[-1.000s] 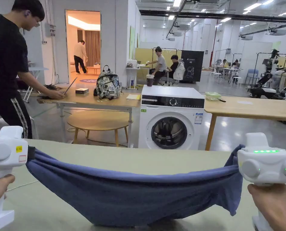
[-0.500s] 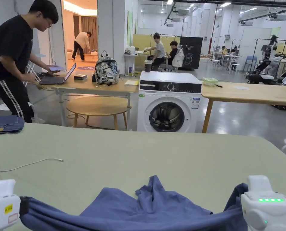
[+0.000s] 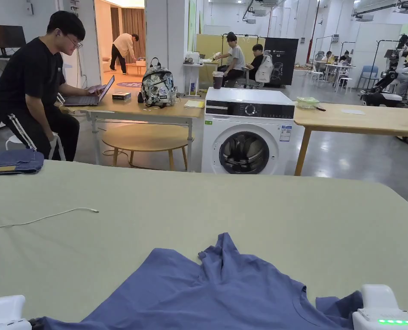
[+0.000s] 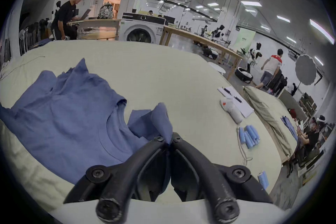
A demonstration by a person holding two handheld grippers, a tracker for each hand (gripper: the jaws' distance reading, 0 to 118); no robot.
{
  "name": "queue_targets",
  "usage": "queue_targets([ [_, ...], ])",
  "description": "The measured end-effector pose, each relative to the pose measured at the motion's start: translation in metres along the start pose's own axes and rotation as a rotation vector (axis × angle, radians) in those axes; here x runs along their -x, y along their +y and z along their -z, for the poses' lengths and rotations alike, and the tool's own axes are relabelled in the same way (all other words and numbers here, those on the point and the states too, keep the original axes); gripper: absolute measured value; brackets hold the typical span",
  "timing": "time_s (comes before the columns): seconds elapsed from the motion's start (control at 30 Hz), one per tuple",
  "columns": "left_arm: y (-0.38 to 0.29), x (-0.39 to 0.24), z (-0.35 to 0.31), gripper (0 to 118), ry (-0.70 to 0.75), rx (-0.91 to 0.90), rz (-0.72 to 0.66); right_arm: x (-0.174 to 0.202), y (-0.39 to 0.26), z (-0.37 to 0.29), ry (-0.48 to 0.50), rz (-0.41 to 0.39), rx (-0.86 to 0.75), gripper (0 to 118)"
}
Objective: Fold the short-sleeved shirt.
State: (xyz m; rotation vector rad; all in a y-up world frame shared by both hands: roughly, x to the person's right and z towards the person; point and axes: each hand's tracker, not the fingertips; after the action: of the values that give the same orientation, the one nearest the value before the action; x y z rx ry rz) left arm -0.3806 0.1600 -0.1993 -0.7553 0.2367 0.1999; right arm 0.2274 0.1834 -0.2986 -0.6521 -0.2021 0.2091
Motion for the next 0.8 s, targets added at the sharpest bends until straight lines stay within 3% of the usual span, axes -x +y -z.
queue_targets([
  [0.33, -0.01, 0.006, 0.007, 0, 0.035, 0.057, 0.06, 0.001, -0.008, -0.006, 0.0, -0.011, 0.018, 2],
  [0.4, -0.011, 0.003, 0.004, 10, 0.049, 0.045, 0.062, 0.004, -0.006, -0.014, 0.005, -0.001, -0.002, 7],
  [0.5, -0.004, -0.004, -0.003, 43, 0.057, -0.024, 0.088, 0.01, 0.003, -0.026, 0.02, 0.009, -0.064, 38],
  [0.53, -0.002, -0.01, -0.008, 49, 0.044, -0.037, 0.084, 0.013, 0.008, -0.03, 0.039, 0.025, -0.083, 45],
  [0.6, 0.007, -0.023, -0.014, 54, 0.003, -0.046, 0.078, 0.021, 0.017, -0.039, 0.071, 0.057, -0.123, 46],
  [0.8, 0.033, -0.073, -0.031, 54, -0.092, -0.165, 0.1, 0.057, 0.042, -0.063, 0.159, 0.09, -0.274, 45],
])
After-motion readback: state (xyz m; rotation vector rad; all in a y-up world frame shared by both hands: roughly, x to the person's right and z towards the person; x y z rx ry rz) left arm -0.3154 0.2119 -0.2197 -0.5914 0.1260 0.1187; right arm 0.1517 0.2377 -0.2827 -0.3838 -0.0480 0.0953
